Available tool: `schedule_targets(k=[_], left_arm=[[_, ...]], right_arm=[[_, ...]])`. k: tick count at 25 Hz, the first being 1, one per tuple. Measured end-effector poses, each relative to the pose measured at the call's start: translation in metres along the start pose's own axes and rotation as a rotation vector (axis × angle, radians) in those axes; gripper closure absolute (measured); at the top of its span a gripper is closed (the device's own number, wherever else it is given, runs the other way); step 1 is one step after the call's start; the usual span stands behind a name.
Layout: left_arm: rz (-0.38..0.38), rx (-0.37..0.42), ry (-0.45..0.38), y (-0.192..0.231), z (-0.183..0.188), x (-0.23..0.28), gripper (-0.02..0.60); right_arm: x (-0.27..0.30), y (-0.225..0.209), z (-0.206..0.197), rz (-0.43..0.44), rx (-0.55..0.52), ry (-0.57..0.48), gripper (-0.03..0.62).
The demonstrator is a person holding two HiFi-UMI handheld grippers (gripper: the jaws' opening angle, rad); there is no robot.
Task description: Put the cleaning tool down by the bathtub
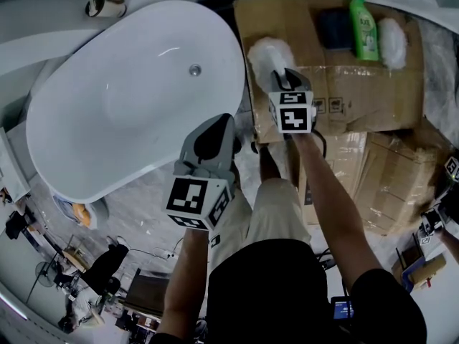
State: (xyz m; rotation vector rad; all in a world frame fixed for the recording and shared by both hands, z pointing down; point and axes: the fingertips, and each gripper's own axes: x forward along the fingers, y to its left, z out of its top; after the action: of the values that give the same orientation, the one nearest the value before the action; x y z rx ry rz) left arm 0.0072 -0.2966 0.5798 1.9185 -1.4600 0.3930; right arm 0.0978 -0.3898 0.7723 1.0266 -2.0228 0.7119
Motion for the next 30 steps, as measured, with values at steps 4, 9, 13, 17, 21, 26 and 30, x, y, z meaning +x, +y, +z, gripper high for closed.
schedule_targets(k=[4,9,13,17,21,26,30], left_arm=[[-0.007,-0.002,-0.003,-0.007,-0.001,0.0,0.583],[-0.005,0.01,0.007,-0.009,-0.003,-0.001,0.583],[0.012,0.014,0.007,-0.008,-0.002,-0.008,0.583],[0.024,0.019,0.023,-0.005,-0.005,-0.01,0.583],[0.026,0.026,0.031,-0.002,-0.006,-0.009,0.583],[0.026,0.026,0.013,0.001,-0.005,-0.011,0.583],[0.032,0.033,-0.003,0.007,-0.003,-0.023,0.583]], right_arm=[[0.001,0.002,0.003,0.004,-0.023,-0.009,0.502],[-0.001,0.003,0.005,0.018,-0.018,-0.013,0.502],[-0.003,0.003,0.006,0.017,-0.015,-0.019,0.493],[-0.005,-0.001,0.006,0.01,-0.001,-0.019,0.467],[-0.01,0.0,0.006,0.015,-0.003,-0.029,0.459],[-0.021,0.004,0.001,0.023,-0.016,-0.024,0.433],[-0.04,0.008,0.0,0.008,-0.024,-0.047,0.422]])
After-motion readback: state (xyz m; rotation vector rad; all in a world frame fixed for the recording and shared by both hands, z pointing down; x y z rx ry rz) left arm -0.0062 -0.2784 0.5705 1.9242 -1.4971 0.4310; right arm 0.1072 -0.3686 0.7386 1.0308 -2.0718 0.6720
